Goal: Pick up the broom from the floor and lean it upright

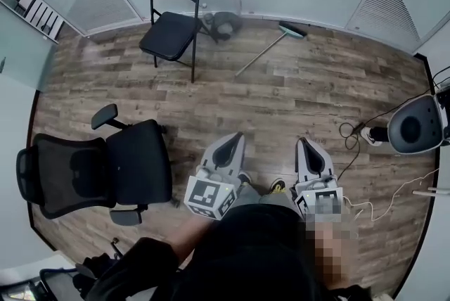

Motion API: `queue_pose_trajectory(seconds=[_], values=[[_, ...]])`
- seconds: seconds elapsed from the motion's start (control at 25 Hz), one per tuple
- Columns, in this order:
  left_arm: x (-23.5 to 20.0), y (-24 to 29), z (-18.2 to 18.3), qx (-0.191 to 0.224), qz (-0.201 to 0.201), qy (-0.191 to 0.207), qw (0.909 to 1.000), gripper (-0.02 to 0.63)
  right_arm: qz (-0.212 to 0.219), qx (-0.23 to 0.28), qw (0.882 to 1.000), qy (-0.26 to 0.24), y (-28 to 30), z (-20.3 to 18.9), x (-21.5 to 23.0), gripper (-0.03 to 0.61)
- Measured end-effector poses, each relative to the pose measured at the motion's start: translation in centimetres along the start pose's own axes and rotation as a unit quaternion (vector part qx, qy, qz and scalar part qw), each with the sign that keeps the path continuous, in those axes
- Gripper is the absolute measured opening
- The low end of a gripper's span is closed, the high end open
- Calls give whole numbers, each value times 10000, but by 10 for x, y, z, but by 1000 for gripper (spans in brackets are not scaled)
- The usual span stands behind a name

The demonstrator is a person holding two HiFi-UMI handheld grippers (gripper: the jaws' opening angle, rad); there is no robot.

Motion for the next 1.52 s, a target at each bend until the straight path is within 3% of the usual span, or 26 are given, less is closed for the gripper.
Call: queue_pose_trajectory(seconds=[0.32,0.68,1.2,1.52], values=[[-15,-3,-5,36,-300,108,9995,20,-215,114,9997,-66,1,4,-9,17],[-27,24,4,135,-214,151,9996,20,152,203,9997,-69,38,13,5,17],[-51,177,39,147,52,174,9997,21,372,258,9990,-15,156,58,126,17],[-55,267,57,-119,86,332,9993,20,491,250,9984,149,215,75,200,17]])
Point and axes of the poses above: the fingertips, and each gripper's own axes: y forward along the fingers, x to its right, z out of its top, the point moved 5 cm from there along -y, backward along the fingers, and after that the axes turned 10 degrees about y, right-handed, at the moved point
